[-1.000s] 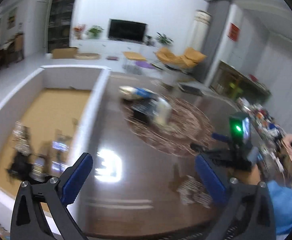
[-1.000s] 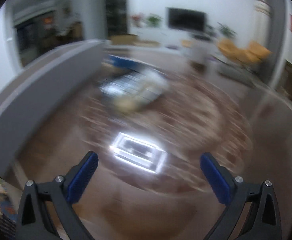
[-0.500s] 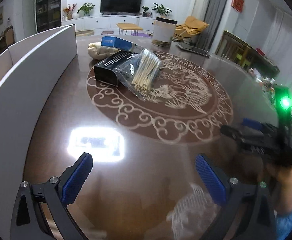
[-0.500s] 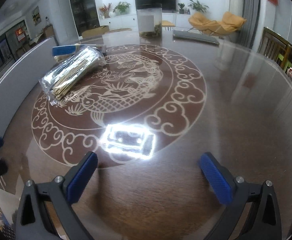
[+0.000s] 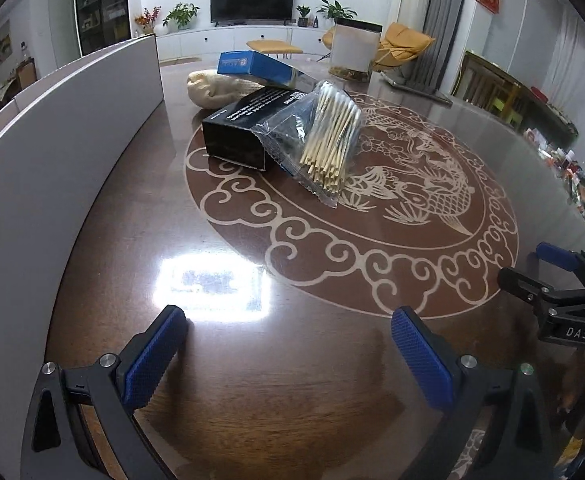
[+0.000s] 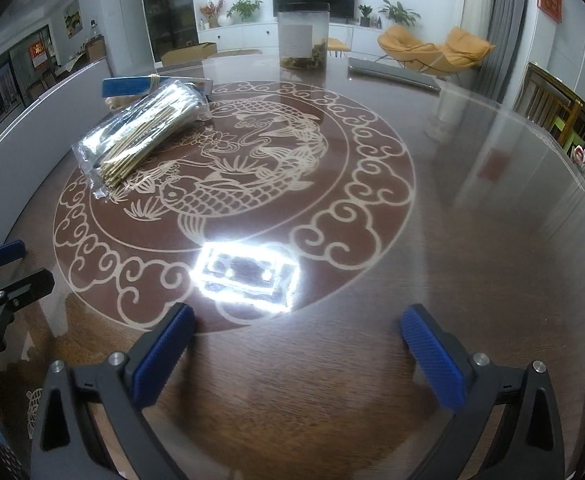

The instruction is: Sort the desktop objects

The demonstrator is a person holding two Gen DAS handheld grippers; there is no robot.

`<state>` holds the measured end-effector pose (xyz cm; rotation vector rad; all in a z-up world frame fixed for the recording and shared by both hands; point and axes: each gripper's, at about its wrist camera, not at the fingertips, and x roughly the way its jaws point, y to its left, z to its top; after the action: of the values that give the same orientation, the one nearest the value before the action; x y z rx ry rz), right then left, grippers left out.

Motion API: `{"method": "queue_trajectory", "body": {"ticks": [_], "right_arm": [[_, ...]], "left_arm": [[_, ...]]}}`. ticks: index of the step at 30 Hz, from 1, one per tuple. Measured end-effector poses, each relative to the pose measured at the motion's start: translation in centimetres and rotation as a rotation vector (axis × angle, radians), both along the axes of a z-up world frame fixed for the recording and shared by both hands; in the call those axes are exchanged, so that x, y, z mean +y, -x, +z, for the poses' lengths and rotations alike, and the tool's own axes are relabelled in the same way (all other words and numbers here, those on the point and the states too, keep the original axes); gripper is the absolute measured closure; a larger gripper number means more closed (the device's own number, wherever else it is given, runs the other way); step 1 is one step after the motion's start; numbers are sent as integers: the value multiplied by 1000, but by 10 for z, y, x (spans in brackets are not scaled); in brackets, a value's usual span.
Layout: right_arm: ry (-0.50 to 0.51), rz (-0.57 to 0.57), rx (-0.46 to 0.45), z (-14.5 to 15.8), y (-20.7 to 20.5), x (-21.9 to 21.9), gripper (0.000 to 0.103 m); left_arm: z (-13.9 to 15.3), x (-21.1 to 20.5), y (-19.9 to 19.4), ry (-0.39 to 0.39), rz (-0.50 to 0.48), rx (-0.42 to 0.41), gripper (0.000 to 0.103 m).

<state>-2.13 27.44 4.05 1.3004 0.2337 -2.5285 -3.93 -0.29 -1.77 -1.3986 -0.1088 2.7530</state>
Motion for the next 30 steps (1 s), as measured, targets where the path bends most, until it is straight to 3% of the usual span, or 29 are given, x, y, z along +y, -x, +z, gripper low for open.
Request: {"method": "queue_trajectory", "body": {"ticks": [2,6,30], "right_arm": [[0,0,0,0,0,0,0],[0,0,0,0,0,0,0],[1,1,0,0,0,0,0]], "left_arm": [[0,-1,0,1,3,3,0],[-4,12,3,92,-7,-23,0],[-4,11,4,84,-10,-21,0]]}}
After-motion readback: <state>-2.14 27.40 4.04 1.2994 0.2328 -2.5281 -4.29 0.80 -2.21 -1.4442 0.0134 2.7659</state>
